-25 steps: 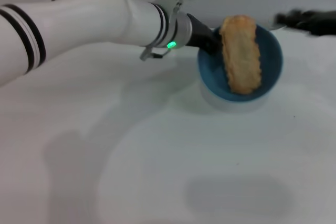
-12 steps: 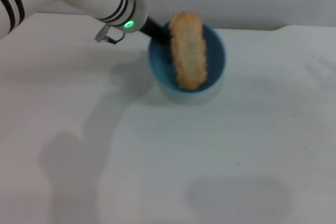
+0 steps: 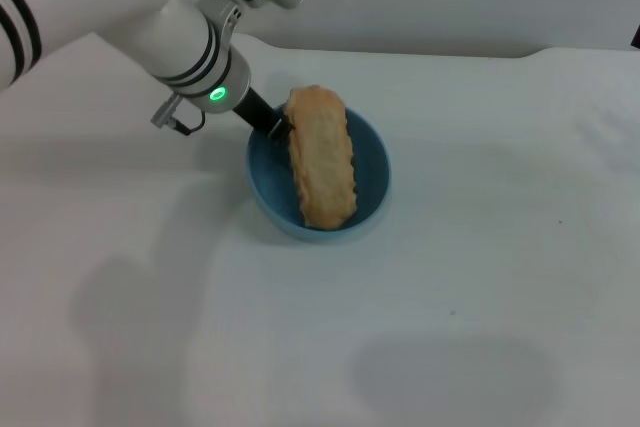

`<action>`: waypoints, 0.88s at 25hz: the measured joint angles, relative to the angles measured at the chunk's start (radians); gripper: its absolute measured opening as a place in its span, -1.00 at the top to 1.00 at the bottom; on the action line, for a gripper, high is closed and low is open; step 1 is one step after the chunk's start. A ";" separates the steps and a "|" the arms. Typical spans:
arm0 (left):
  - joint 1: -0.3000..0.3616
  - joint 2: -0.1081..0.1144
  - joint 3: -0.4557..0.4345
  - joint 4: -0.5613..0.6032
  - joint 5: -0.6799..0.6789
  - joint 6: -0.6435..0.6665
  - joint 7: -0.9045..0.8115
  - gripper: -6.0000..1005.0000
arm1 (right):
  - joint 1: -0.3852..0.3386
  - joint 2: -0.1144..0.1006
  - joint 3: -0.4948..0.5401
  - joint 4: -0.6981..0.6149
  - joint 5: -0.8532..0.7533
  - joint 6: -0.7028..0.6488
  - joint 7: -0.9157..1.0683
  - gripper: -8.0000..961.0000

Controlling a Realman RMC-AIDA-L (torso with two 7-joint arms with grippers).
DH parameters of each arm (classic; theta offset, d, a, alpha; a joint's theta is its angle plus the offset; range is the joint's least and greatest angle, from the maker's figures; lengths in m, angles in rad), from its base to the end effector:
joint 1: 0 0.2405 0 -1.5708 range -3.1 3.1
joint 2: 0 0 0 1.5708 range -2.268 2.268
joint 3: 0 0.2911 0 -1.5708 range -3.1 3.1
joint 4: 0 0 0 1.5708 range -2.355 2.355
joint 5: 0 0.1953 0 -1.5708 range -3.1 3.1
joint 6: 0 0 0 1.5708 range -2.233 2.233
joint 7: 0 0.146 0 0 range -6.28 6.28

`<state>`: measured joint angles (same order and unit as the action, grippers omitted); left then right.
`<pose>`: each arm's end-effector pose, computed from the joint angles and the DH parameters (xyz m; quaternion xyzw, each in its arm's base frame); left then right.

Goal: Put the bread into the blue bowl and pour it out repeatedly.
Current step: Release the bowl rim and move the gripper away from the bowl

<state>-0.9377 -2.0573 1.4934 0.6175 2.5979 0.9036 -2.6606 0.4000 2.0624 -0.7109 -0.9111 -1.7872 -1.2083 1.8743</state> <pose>-0.2169 0.4472 -0.0775 -0.8851 -0.3334 0.1650 0.2798 0.3143 0.3682 0.0624 -0.7923 0.4137 0.3051 0.3287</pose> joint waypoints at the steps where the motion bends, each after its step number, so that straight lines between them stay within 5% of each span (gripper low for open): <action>1: 0.005 -0.001 0.000 0.000 -0.001 -0.001 0.000 0.99 | 0.002 0.000 -0.001 0.001 0.000 0.000 0.000 -0.22; 17: 0.030 -0.009 0.010 0.008 -0.002 -0.043 -0.032 0.89 | 0.003 0.002 0.005 0.019 0.000 0.000 -0.009 -0.22; 22: 0.028 -0.009 0.011 0.015 0.002 -0.043 -0.056 0.56 | 0.003 0.001 0.007 0.023 0.000 -0.001 -0.012 -0.23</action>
<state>-0.9098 -2.0663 1.5046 0.6324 2.6003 0.8611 -2.7162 0.4034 2.0637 -0.7038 -0.8877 -1.7872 -1.2088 1.8619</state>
